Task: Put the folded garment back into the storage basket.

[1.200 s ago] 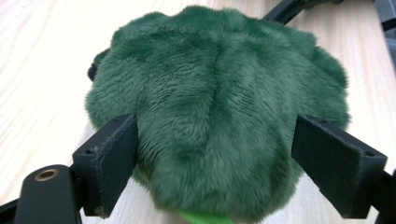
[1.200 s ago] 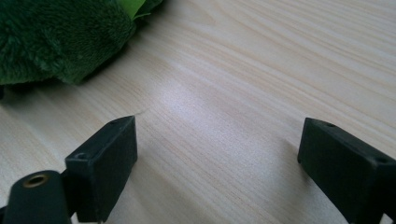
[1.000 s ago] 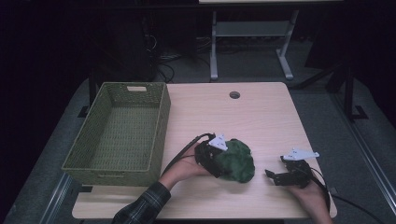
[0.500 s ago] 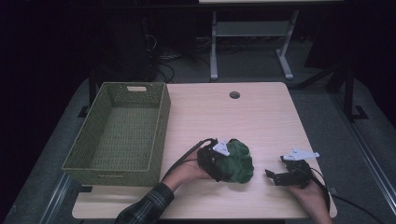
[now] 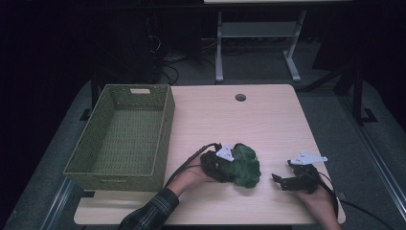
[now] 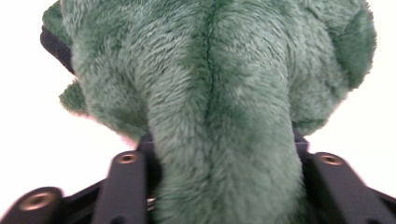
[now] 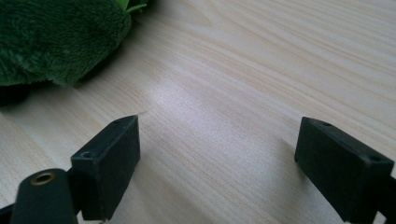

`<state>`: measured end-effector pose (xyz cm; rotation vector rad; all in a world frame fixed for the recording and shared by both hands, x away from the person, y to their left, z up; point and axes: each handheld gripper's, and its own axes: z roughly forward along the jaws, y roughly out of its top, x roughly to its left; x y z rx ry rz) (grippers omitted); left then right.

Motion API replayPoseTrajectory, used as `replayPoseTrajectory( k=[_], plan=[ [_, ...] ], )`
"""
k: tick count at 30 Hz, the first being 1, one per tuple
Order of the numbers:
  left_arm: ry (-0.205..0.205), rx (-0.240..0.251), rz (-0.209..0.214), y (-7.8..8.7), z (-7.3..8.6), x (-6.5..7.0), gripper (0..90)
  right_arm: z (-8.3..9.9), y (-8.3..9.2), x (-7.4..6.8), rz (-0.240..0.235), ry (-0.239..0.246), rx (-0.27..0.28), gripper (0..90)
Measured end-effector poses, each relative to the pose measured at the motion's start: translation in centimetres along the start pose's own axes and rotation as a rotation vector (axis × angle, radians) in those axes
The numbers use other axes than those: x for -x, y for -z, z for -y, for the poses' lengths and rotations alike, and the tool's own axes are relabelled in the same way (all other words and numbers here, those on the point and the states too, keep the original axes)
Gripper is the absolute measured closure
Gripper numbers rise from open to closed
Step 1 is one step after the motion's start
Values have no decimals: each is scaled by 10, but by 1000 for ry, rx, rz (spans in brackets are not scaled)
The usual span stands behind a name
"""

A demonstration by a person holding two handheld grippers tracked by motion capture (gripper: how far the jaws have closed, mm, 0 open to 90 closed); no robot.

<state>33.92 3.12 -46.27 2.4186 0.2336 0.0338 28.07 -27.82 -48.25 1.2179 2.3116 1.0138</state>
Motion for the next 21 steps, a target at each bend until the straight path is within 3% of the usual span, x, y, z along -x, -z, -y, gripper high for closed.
replayPoseTrajectory(
  k=[6, 14, 21],
  plan=[
    [19, 1, 13, 1, 0, -2, 649, 0, 0, 0, 1, -1, 0, 140],
    [21, 3, 2, 5, -2, 0, 664, 0, 0, 0, 1, -1, 1, 140],
    [49, 13, 6, 14, -5, 0, 669, 0, 0, 0, 1, -1, 0, 140]
  ],
)
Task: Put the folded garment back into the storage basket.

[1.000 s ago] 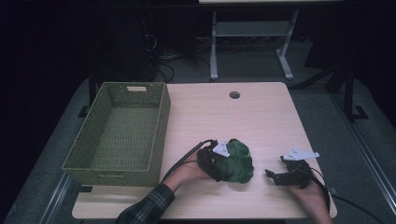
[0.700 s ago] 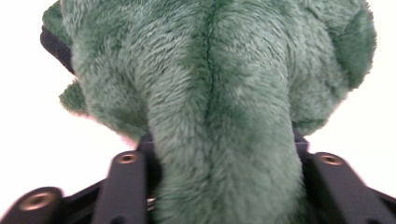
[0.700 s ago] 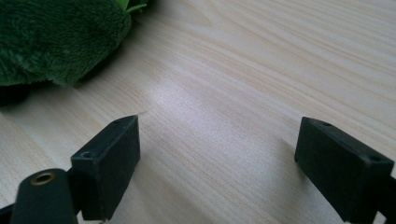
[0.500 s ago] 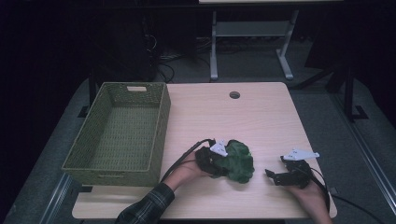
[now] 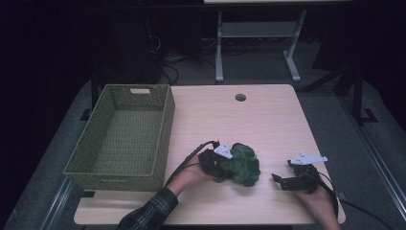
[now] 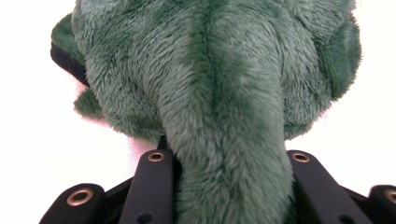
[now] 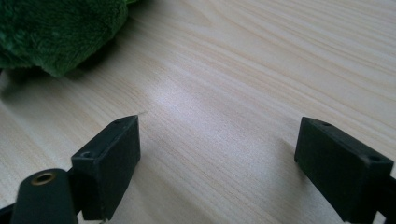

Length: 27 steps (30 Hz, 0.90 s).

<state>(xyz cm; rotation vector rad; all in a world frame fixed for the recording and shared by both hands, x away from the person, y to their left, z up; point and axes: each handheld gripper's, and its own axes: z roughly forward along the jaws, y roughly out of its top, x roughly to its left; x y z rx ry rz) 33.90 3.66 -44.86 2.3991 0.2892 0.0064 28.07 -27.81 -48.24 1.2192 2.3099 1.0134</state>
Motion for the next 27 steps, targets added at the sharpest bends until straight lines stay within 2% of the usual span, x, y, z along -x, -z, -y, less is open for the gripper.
replayPoseTrajectory(
  k=[8, 13, 20, 27],
  plan=[
    [29, 14, 1, 14, -6, 1, 667, 0, 0, 0, 0, -1, 0, 140],
    [27, 10, 9, 23, -12, 3, 667, 0, 0, 0, 1, -2, 0, 140],
    [35, 17, -20, 41, -20, 2, 666, 0, 0, 0, 0, -2, -1, 140],
    [30, 30, -41, 66, -31, 1, 665, 0, 0, 0, 1, 1, 0, 140]
  ],
)
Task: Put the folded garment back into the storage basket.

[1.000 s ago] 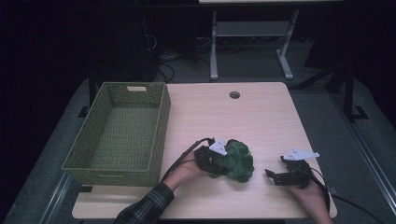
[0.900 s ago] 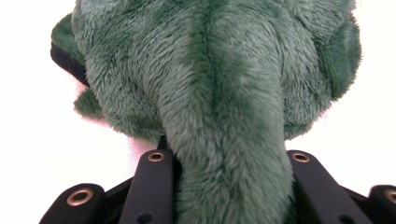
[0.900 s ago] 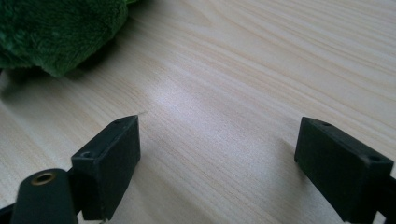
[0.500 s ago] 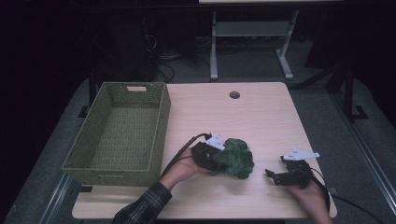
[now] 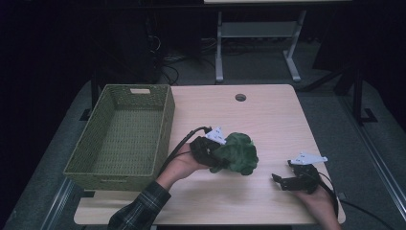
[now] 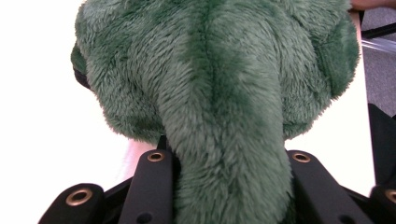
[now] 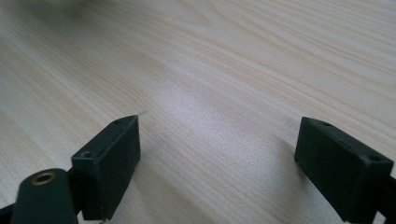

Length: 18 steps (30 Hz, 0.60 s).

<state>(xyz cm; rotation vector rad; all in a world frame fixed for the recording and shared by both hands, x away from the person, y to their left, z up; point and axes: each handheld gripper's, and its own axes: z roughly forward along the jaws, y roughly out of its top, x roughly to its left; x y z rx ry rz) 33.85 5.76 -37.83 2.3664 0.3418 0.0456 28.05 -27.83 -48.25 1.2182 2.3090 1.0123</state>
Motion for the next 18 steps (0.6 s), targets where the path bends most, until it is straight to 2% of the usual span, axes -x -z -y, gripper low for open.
replayPoseTrajectory(
  k=[6, 18],
  plan=[
    [-7, -12, -17, 22, -4, -3, 664, 0, 0, 0, 0, 0, 0, 140],
    [26, 29, -65, 66, 0, -14, 662, 0, 0, 0, 2, -1, 0, 139]
  ],
)
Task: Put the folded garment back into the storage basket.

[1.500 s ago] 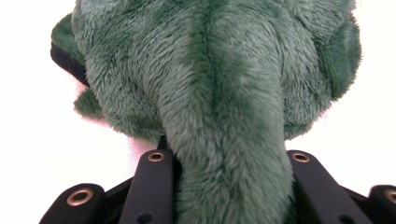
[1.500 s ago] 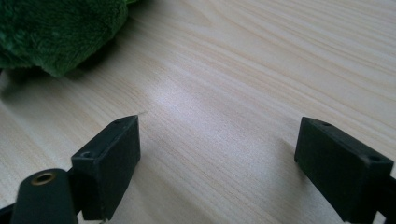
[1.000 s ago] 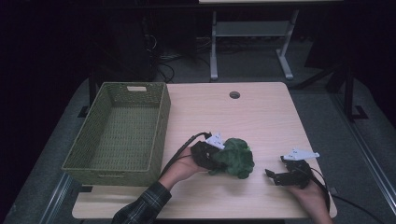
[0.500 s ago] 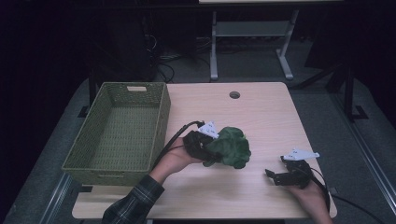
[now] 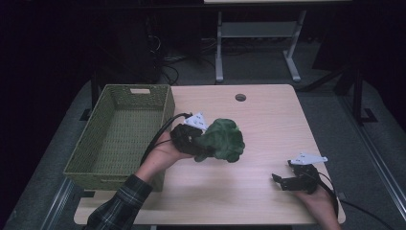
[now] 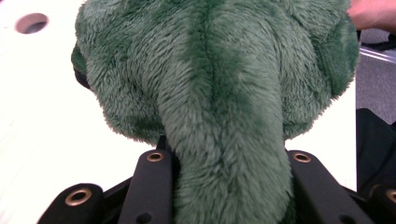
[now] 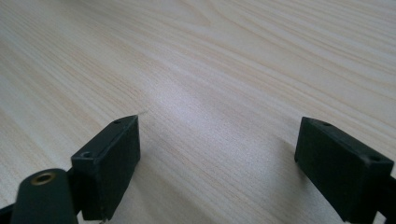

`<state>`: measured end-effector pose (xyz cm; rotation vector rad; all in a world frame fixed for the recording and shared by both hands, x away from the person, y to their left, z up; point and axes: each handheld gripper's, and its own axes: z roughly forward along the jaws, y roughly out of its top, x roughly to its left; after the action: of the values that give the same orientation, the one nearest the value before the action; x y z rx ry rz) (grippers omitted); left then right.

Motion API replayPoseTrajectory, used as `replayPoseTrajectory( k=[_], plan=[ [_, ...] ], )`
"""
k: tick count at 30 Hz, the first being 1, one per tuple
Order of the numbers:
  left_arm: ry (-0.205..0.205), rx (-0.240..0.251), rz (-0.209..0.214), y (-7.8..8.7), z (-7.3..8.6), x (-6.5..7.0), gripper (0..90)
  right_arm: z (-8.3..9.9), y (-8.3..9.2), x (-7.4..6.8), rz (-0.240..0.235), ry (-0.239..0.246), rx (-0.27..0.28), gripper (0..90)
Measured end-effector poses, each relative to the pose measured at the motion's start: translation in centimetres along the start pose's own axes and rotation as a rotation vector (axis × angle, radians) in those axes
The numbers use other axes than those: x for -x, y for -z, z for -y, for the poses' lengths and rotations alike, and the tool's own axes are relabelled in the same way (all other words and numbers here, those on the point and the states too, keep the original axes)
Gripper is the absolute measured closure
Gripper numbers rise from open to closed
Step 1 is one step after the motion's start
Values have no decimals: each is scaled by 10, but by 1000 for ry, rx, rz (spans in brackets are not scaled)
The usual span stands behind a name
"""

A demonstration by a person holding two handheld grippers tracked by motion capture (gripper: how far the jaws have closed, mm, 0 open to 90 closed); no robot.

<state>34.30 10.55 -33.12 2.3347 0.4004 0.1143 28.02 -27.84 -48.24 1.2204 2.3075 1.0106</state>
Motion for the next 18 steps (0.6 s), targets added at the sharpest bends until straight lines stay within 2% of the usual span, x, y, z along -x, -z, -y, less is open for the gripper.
replayPoseTrajectory(
  k=[5, 15, 18],
  plan=[
    [15, 2, -31, 18, 6, -8, 661, 0, 0, 0, 6, -5, -1, 132],
    [62, 24, -86, 48, 23, -19, 660, -1, -2, 1, 22, -21, -18, 50],
    [73, 27, -107, 58, 28, -23, 660, -1, -2, 1, 22, -21, -19, 50]
  ],
)
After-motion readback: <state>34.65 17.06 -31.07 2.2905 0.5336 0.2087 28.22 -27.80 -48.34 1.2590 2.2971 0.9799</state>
